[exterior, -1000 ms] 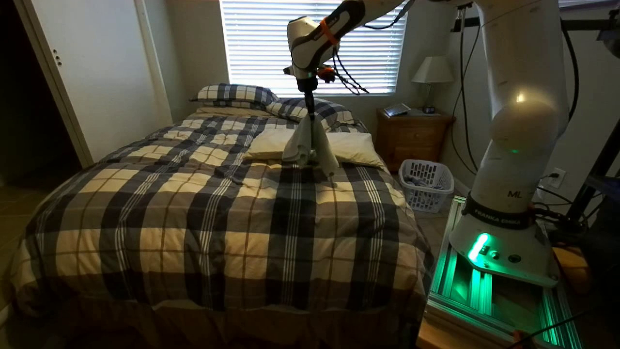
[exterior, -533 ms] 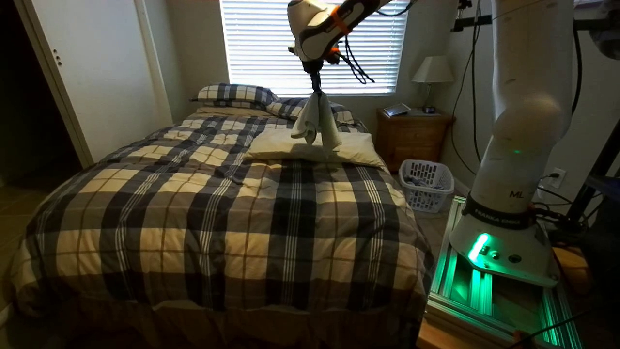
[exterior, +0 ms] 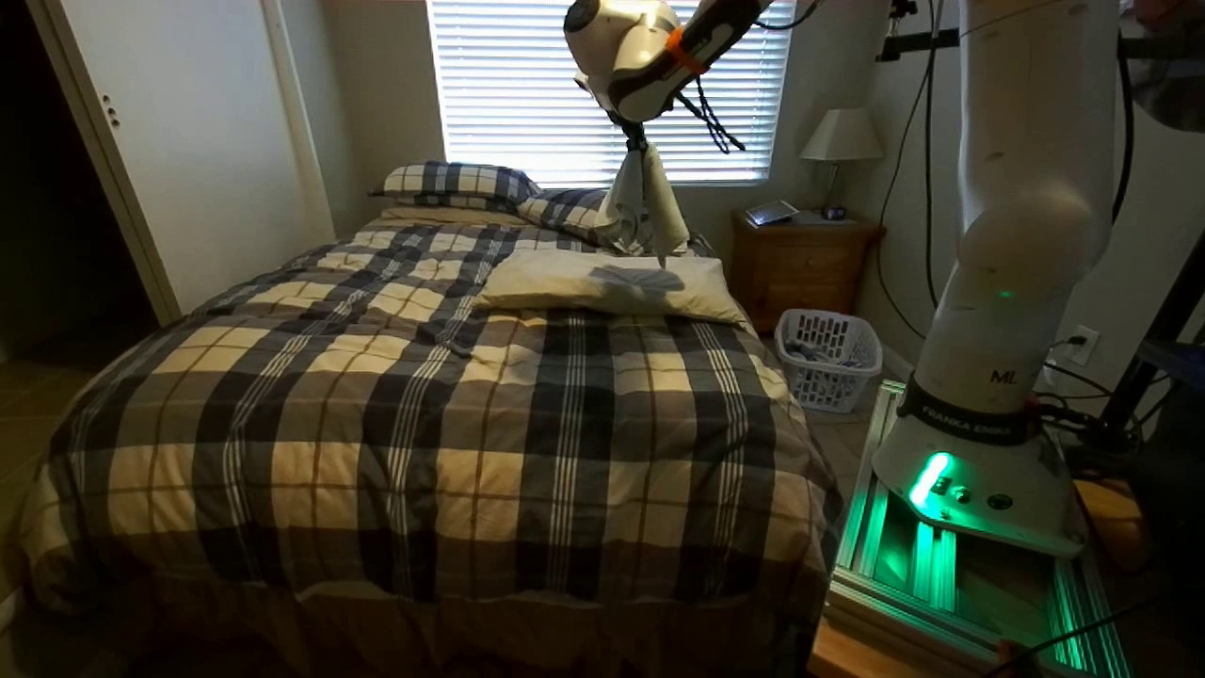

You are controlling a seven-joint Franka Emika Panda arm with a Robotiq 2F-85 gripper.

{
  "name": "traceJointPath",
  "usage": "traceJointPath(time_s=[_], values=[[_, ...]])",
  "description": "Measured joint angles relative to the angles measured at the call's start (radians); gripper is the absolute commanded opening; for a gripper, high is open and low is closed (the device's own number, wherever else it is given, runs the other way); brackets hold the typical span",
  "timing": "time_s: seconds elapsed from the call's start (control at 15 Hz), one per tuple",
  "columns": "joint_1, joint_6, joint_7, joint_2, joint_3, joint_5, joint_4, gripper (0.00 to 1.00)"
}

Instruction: Move the pillow to the right and put the towel on the pillow

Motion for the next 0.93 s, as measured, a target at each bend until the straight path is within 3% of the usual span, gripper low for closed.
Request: traceJointPath(time_s=[0.33, 0.93], values=[[-0.026, 0.032, 0.052, 0.042, -0.006, -0.136, 0.008, 0.05], [-0.172, 0.333, 0.037, 0.130, -0.021, -0.136, 0.116, 0.05]])
